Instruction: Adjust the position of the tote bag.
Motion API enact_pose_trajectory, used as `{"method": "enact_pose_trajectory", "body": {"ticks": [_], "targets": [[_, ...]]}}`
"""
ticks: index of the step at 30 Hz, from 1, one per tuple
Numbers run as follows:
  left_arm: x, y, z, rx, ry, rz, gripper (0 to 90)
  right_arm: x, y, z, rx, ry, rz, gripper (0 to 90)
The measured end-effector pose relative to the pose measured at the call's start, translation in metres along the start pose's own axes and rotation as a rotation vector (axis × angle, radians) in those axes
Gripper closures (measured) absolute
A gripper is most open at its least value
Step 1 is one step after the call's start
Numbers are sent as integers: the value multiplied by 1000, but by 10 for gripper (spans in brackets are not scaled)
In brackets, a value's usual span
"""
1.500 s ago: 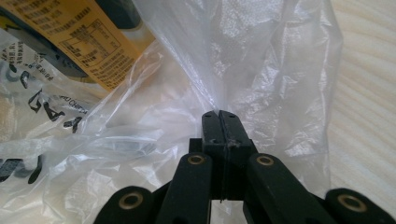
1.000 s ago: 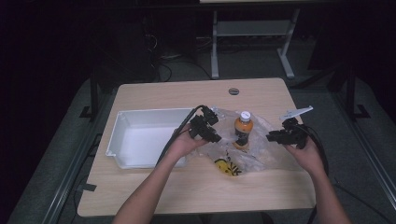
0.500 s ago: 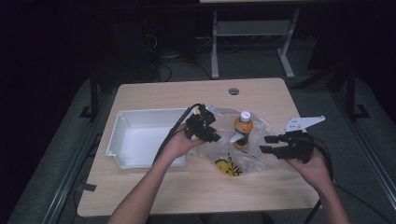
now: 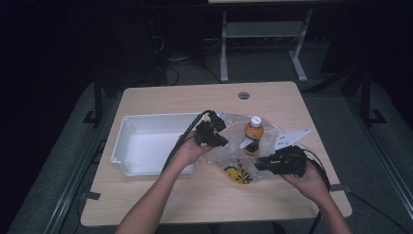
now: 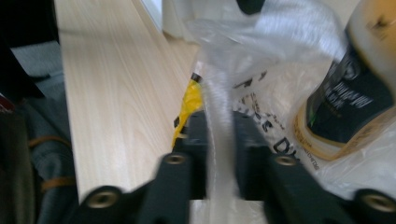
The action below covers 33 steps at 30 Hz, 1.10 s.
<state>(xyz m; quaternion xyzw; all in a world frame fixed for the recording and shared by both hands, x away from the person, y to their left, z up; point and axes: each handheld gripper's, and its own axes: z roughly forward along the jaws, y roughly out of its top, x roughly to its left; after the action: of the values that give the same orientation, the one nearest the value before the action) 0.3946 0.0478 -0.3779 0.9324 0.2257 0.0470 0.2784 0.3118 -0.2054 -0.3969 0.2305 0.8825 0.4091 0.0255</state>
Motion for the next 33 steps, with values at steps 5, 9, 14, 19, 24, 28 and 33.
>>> {"method": "enact_pose_trajectory", "body": {"ticks": [5, 9, 14, 19, 24, 28, 33], "targets": [[2, -4, 8, 49, 21, 1, 900, -4, -7, 15, 59, 12, 14, 895], [3, -4, 14, 84, 37, 5, 900, -6, -18, 26, 109, 10, 38, 897], [5, -7, 20, 133, 50, 12, 900, -8, -29, 32, 145, 12, 62, 897], [7, -7, 20, 139, 45, 10, 900, -10, -38, 29, 164, -5, 76, 898], [7, -7, 21, 142, 43, 12, 900, -11, -48, 19, 154, -24, 102, 898], [8, -6, 22, 143, 36, 5, 900, -12, -55, 11, 146, -36, 132, 897], [7, -7, 18, 99, 18, -16, 892, -11, -57, 6, 120, -37, 132, 857]]}}
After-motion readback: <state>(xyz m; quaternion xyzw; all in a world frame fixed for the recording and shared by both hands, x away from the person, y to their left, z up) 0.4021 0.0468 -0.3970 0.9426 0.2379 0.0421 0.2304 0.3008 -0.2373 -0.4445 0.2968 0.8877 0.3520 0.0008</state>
